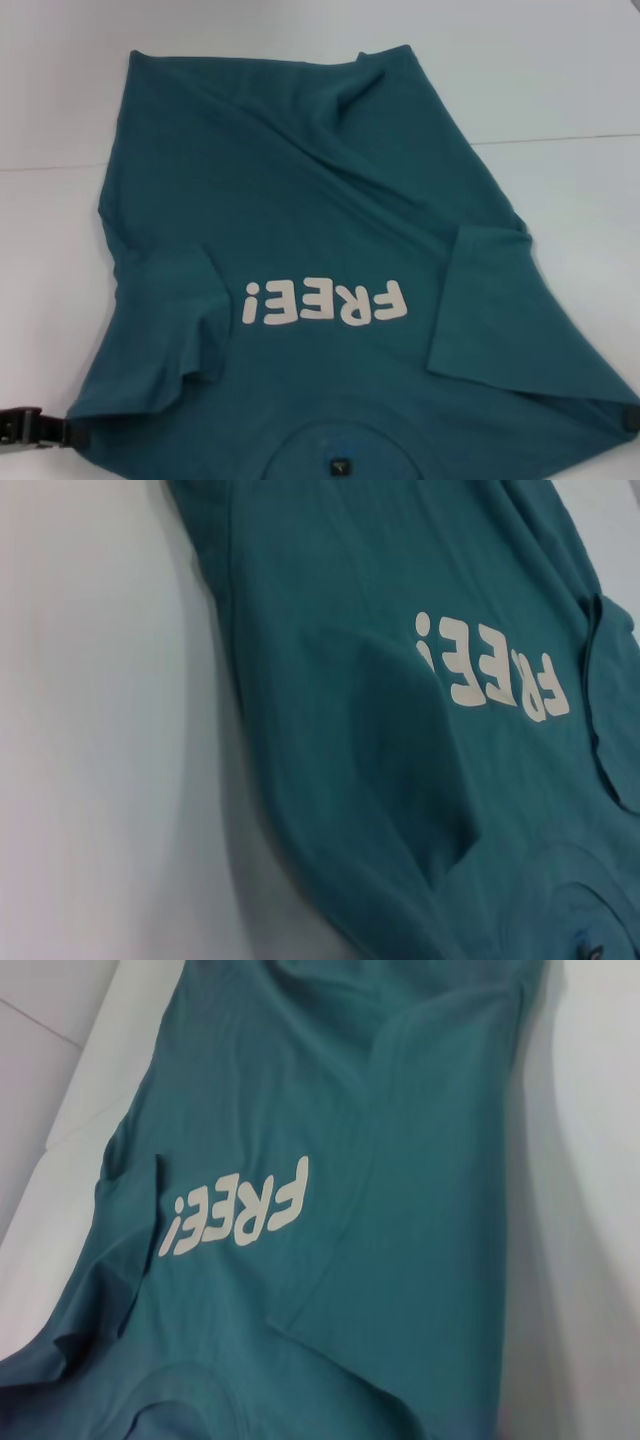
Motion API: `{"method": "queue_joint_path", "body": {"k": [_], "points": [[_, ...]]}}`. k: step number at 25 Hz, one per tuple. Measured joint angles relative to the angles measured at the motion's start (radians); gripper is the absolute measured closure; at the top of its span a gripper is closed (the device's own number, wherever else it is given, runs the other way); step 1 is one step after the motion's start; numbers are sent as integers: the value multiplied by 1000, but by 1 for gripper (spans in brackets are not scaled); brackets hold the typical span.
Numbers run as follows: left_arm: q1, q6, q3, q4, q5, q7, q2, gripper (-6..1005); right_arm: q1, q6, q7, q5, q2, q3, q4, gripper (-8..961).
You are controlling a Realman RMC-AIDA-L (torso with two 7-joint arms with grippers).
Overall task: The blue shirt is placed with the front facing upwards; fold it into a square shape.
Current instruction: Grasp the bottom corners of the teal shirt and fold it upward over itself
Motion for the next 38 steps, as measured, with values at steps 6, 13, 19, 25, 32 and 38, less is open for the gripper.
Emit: {"method": "queue_joint_path", "body": {"k": [6,13,19,25,32,38], "points": [[17,50,-45,1,-3,12,3,978,-39,-29,-6,-1,-15,19,-2,950],[39,91,-67,2,-1,24,3,978,-74,-58,-14,-4,-20,37,-3,950],[54,116,-83,10,1,30,3,978,-99,-96,-34,-6,-21,69,-3,950],[69,133,-101,14,1,42,4,979,-129,-121,-52,-6,-22,96,-1,950],[79,138,-119,15,1,53,4,979,-156,-133,-62,-8,-22,128,1,949],[70,118,-138,6,-9,56,7,979,-131,-137,-68,-3,-22,159,1,949]]}}
